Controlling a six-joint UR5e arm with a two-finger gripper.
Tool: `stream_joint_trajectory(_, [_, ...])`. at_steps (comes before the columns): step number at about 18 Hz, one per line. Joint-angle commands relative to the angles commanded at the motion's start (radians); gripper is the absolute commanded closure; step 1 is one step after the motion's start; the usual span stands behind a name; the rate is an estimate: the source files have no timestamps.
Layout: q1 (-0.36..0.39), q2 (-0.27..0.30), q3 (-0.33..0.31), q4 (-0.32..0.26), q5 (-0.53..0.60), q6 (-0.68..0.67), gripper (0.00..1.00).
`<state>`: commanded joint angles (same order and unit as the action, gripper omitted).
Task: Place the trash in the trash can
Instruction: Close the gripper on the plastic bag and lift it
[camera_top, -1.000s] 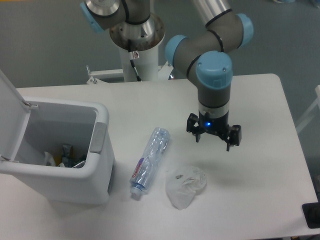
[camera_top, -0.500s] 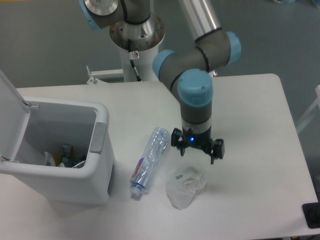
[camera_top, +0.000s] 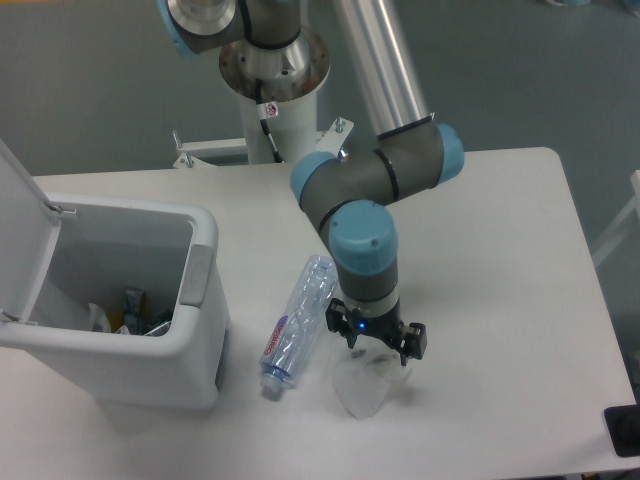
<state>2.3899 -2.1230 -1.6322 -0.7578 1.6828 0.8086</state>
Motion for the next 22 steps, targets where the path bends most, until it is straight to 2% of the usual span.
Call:
stream_joint_trajectory(2, [-0.006, -0.002, 0.0, 0.0, -0.002, -0.012, 0.87])
stream_joint_trajectory(3, [-0.006, -0.002, 0.002, 0.0, -0.002, -0.012, 0.98])
stream_joint_trajectory(10, [-0.008, 0.006, 0.017, 0.006, -0.008, -0.063, 1.0])
stream_joint_trajectory(16, [-0.008, 0.008, 0.052, 0.006, -0.078, -0.158, 1.0])
stream_joint_trajectory(18, [-0.008, 0.021, 0.055, 0.006, -0.095, -0.161, 1.0])
stream_joint_trajectory(22, [-0.006, 0.077, 0.063, 0.006, -0.224, -0.241, 1.0])
